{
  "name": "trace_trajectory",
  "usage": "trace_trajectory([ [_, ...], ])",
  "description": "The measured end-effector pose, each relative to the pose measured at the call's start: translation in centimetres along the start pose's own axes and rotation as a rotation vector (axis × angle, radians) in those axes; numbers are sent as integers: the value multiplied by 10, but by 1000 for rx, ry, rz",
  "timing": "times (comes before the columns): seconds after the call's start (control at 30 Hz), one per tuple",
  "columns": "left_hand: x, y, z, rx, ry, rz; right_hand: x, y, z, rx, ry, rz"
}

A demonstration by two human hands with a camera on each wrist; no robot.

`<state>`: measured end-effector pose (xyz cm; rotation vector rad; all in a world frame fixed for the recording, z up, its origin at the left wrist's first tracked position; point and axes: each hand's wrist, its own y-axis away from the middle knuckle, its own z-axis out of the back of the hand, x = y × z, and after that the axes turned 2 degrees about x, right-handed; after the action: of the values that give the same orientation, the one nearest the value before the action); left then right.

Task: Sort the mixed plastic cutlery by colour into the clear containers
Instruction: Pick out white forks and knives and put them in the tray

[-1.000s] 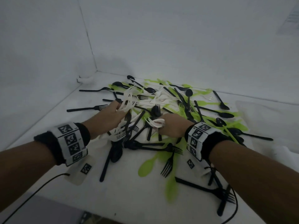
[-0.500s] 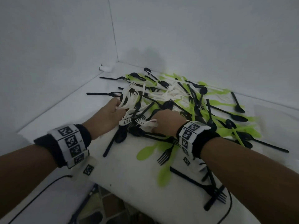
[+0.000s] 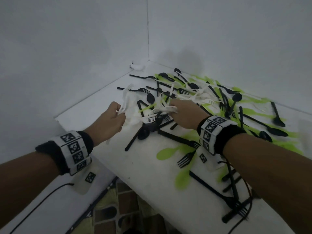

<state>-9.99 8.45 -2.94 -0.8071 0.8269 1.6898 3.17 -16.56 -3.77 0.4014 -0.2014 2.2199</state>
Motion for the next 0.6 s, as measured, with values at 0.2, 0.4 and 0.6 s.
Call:
trace_trajectory([
  [0.2, 13, -40, 19, 18, -190, -108, 28, -18, 17, -183, -215, -123],
  [0.4, 35, -75, 57, 149, -420, -314, 63, -41, 17, -350, -442, -257],
  [0.6, 62, -101, 69, 360, -765, -509, 73, -61, -8, -216, -419, -450],
])
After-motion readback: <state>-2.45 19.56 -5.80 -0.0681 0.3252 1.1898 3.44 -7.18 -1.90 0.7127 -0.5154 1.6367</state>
